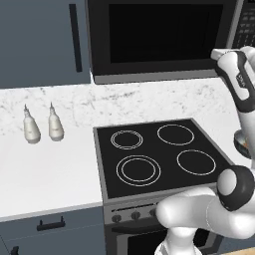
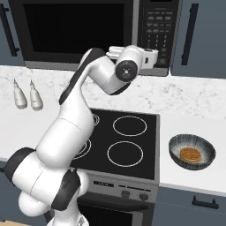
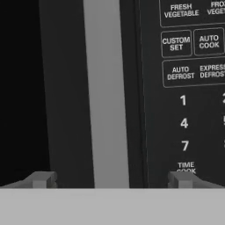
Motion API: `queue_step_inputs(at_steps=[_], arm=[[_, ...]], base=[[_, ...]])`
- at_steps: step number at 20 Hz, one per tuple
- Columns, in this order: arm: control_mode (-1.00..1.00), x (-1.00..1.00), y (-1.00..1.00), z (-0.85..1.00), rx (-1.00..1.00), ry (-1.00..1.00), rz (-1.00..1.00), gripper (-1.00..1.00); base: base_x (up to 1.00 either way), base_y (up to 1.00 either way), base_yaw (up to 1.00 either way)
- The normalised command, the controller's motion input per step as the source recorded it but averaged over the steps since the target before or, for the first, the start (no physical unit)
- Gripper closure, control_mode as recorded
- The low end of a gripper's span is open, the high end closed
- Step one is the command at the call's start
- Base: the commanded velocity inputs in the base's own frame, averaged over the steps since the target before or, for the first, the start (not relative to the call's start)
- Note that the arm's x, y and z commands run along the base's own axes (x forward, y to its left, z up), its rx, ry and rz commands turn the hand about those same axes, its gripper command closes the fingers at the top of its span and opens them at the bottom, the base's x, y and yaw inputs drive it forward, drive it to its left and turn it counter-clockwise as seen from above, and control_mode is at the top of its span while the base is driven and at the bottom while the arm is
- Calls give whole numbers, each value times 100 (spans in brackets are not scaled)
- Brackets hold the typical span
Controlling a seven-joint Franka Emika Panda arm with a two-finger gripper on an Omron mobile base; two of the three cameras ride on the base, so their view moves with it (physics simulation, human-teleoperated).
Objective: Open the microwave, place the bowl with waffle inside the microwave, then close the microwave door and turn it on.
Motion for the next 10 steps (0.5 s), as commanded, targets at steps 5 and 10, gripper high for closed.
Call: queue_step_inputs(at_steps=[5, 10], arm=[[-100, 11, 0, 0, 0, 0, 0, -100], [-100, 0, 0, 0, 0, 0, 0, 100]], base=[[0, 0, 0], [0, 0, 0]])
